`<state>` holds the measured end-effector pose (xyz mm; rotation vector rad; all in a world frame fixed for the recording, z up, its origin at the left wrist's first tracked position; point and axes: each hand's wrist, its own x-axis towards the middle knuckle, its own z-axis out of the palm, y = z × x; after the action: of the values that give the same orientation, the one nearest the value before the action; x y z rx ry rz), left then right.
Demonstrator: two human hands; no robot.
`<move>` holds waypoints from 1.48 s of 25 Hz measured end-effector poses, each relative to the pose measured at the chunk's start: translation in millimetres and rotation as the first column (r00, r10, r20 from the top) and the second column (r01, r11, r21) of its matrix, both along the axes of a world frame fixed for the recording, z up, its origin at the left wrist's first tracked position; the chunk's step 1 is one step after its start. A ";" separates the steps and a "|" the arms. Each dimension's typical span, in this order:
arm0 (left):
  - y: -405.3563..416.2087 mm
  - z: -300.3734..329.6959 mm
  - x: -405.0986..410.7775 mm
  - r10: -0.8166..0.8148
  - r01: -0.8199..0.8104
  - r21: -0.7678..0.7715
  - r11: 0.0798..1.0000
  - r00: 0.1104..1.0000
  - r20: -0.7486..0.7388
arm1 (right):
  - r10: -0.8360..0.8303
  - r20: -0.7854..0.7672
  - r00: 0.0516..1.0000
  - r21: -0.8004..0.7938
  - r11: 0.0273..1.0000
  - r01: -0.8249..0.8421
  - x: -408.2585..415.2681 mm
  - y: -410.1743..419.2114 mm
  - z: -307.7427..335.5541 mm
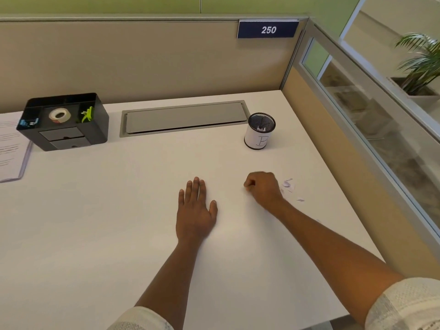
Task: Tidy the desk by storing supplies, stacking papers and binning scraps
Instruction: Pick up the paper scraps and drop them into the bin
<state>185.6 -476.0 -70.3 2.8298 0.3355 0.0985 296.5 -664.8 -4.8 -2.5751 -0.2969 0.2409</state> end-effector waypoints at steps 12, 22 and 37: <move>0.3 1.6 -0.4 -0.005 0.005 -0.016 1.000 1.000 -0.008 | -0.335 0.004 0.942 0.379 0.872 0.309 142.8 -1.1 91.3; 1.1 3.7 -0.4 -0.007 0.007 -0.030 1.000 1.000 -0.007 | -0.186 0.160 0.969 0.139 0.976 0.165 168.1 4.9 88.7; 1.4 4.1 -0.6 0.003 -0.004 -0.021 1.000 1.000 -0.029 | -0.166 0.165 0.972 0.254 0.960 0.121 96.2 -18.7 69.3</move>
<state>185.1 -474.7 -66.2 2.8119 0.3459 0.0547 392.7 -683.5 64.5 -2.3644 -0.1903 -0.0846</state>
